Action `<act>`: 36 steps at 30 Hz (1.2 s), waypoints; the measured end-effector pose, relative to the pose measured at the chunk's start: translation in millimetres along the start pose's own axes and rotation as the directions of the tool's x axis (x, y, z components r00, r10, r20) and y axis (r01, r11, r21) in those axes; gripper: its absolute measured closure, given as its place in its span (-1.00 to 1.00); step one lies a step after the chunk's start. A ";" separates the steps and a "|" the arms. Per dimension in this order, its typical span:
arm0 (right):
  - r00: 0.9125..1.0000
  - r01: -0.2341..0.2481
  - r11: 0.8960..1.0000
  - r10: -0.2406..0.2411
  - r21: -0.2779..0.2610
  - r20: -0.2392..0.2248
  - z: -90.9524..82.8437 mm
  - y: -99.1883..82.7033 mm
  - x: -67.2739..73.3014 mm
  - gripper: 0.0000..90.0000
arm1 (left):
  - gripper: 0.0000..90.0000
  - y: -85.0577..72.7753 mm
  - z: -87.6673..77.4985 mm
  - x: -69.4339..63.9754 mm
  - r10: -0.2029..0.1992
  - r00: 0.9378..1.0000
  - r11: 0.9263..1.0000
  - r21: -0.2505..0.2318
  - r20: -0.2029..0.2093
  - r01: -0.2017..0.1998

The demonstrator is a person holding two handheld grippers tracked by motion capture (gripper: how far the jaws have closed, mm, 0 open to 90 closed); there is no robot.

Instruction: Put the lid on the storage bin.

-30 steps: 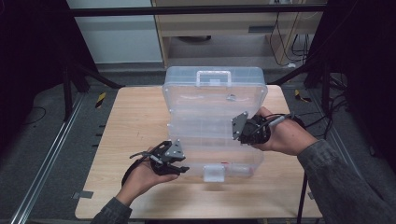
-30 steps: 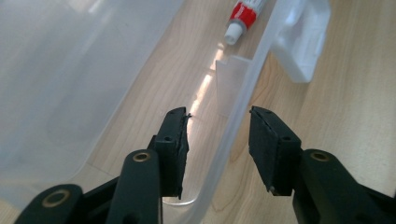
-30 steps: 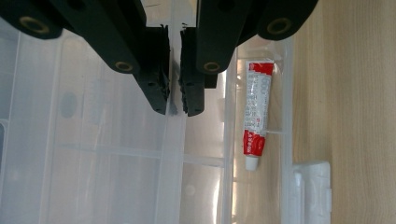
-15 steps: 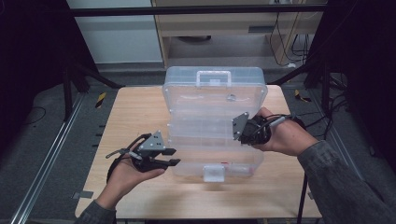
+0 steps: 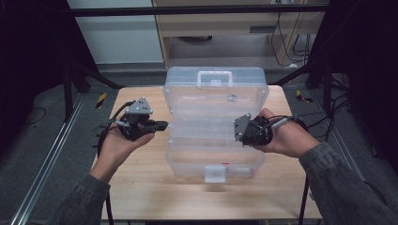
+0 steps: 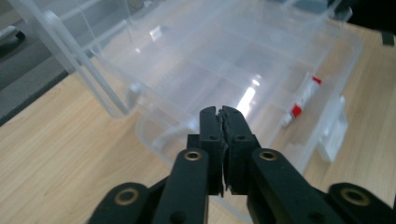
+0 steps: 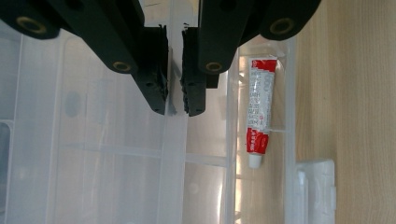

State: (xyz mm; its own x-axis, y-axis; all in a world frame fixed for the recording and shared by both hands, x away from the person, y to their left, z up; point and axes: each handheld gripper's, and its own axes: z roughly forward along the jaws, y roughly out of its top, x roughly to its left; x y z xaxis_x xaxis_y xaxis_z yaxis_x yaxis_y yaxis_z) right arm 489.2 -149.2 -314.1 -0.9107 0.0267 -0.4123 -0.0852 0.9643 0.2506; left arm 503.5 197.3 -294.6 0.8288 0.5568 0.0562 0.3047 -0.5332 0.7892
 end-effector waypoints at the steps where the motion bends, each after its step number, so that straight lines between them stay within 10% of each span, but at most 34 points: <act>1: 1.000 -0.001 1.000 0.001 -0.003 0.000 0.1 -0.3 0.1 0.83 | 0.98 3.7 0.7 2.9 -0.008 1.000 1.000 -0.006 0.001 0.008; 19: 1.000 0.000 1.000 0.000 -0.009 0.005 0.5 -1.8 2.7 0.81 | 1.00 26.2 16.2 36.5 -0.118 0.992 0.991 -0.066 -0.041 0.115; 36: 1.000 -0.002 1.000 0.002 -0.017 0.000 1.3 -4.4 8.5 0.81 | 1.00 27.8 17.1 38.4 -0.118 0.991 0.991 -0.068 -0.058 0.114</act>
State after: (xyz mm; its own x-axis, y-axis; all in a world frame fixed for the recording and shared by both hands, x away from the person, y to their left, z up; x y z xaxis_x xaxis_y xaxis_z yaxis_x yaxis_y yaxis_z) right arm 482.4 -152.8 -319.8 -0.9109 0.0284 -0.4117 -0.0905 0.9596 0.2664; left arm 551.8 192.9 -280.9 0.7583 0.6519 -0.0017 0.3642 -0.4215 0.8305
